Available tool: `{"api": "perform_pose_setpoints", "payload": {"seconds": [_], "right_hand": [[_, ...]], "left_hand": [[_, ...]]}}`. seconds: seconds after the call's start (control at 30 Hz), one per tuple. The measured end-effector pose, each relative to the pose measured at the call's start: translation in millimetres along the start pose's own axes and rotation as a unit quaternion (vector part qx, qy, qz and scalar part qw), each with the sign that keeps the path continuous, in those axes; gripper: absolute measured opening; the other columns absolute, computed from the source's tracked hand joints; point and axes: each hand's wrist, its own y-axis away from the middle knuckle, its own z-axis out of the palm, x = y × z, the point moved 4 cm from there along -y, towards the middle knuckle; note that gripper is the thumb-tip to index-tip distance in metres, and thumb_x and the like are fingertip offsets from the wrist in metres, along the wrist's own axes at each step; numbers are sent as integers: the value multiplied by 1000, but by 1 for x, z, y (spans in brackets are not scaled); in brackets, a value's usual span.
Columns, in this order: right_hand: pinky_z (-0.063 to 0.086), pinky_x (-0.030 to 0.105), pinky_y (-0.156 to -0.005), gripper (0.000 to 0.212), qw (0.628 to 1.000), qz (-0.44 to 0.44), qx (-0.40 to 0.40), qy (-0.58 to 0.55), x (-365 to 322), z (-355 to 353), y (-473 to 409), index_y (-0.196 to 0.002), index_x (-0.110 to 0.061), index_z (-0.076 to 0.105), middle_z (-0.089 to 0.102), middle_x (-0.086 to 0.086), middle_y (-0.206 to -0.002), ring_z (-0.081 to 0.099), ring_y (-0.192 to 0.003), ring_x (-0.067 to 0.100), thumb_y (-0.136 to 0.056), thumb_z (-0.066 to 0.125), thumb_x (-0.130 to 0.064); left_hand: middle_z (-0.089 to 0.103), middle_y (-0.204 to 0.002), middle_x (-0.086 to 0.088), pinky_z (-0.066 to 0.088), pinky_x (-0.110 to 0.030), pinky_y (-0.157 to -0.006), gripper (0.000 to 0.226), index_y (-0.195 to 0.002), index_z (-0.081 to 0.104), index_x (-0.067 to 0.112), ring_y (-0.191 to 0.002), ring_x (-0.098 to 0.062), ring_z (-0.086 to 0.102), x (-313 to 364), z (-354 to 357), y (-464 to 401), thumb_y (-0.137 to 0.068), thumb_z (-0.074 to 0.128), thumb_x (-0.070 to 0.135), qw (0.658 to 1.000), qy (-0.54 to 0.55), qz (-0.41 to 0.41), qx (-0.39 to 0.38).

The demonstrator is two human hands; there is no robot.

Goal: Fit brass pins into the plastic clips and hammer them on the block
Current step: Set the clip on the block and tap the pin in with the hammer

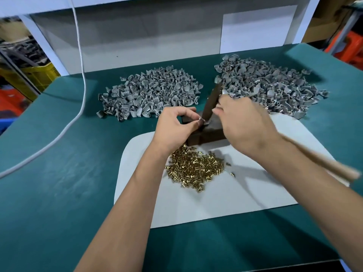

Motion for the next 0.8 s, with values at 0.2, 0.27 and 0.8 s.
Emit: {"api": "perform_pose_setpoints", "payload": {"seconds": [0.2, 0.27, 0.8], "right_hand": [[41, 37, -62, 21, 996, -29, 81, 9, 9, -23, -8, -104, -19, 59, 67, 9, -83, 60, -72, 36, -106, 46, -35], [47, 41, -63, 20, 994, -29, 100, -30, 2, -19, -4, -105, -15, 56, 70, 13, -88, 64, -76, 38, -107, 46, -32], [41, 37, -63, 19, 995, -53, -2, 83, 2, -17, -16, -100, -21, 58, 64, 10, -85, 64, -80, 38, -106, 46, -35]], "left_hand": [[73, -115, -5, 53, -41, -105, 7, -84, 80, 11, -113, -9, 68, 2, 0, 0, -82, 82, 4, 1000, -10, 6, 0], [73, -116, -5, 53, -40, -105, 8, -84, 80, 12, -113, -10, 68, 1, 0, -1, -82, 82, 4, 1000, -10, 10, -3], [73, -116, -5, 55, -36, -102, 12, -81, 78, 16, -114, -7, 67, 5, 0, 3, -82, 82, 4, 1000, -7, 12, -9]]}}
